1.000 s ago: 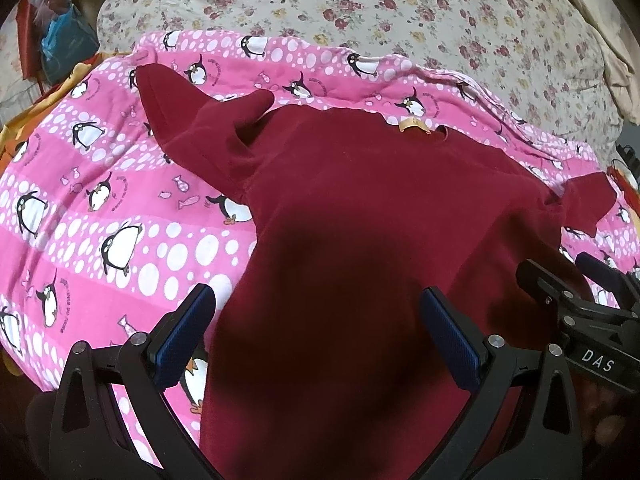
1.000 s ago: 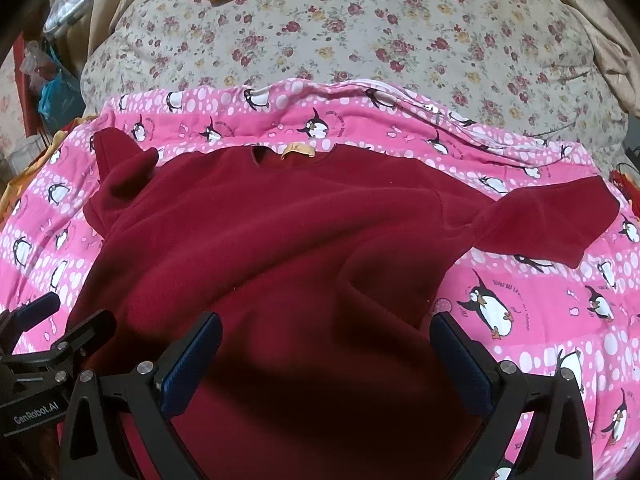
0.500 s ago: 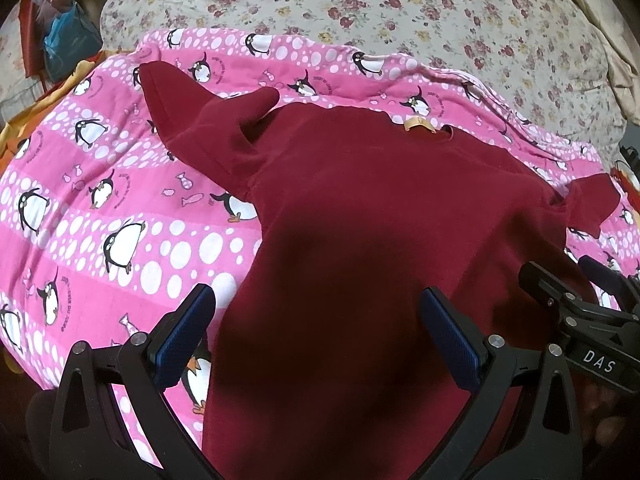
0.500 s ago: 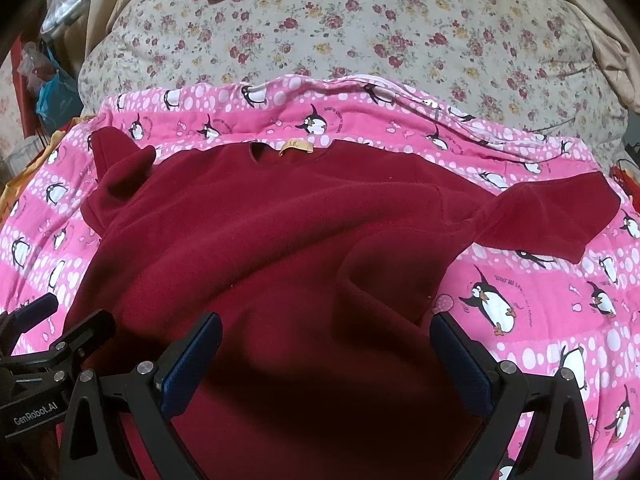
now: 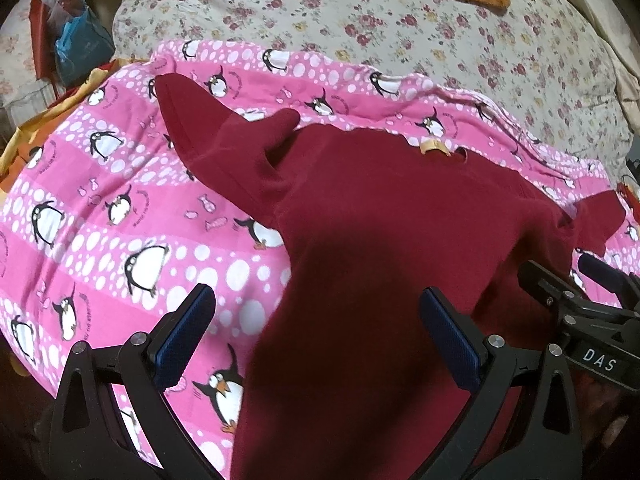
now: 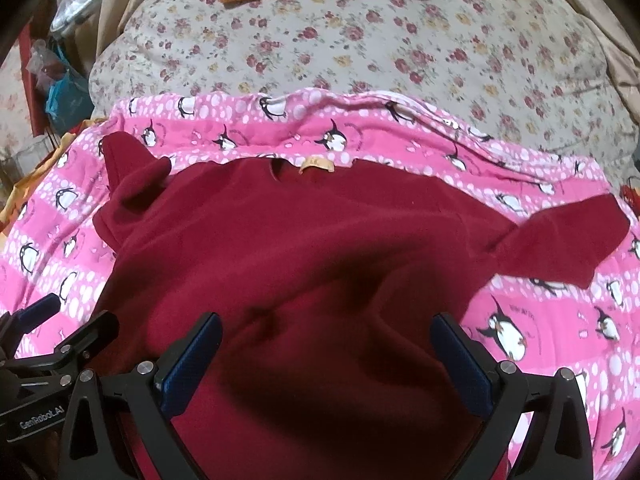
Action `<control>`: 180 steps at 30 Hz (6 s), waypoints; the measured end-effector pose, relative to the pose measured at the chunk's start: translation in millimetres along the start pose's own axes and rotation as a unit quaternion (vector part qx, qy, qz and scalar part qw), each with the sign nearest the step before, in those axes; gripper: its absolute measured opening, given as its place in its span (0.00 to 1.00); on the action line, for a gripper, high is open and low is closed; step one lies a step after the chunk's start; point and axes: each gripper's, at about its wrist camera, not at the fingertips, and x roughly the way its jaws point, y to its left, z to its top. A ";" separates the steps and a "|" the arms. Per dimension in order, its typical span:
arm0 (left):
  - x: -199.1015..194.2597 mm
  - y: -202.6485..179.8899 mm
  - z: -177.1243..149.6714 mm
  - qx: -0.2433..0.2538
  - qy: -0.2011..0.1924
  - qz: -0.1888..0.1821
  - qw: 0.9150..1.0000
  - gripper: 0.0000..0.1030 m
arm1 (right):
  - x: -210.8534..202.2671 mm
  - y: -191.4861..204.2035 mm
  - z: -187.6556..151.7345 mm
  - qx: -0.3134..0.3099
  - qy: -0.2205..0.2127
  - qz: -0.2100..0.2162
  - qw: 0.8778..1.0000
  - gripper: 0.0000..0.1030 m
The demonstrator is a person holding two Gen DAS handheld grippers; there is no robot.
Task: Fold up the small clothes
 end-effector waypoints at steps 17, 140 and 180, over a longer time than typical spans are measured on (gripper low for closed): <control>8.6 10.0 3.5 -0.015 0.004 0.007 1.000 0.99 | 5.4 10.6 5.0 -0.002 -0.009 0.006 1.000 1.00; 73.9 70.0 33.8 -0.012 0.021 0.020 0.999 0.69 | 26.0 -19.5 63.5 0.031 -0.017 0.065 0.997 0.23; 59.9 85.5 15.8 -0.025 0.029 0.040 0.998 0.69 | -0.5 -99.9 65.7 0.050 -0.069 -0.030 0.996 0.05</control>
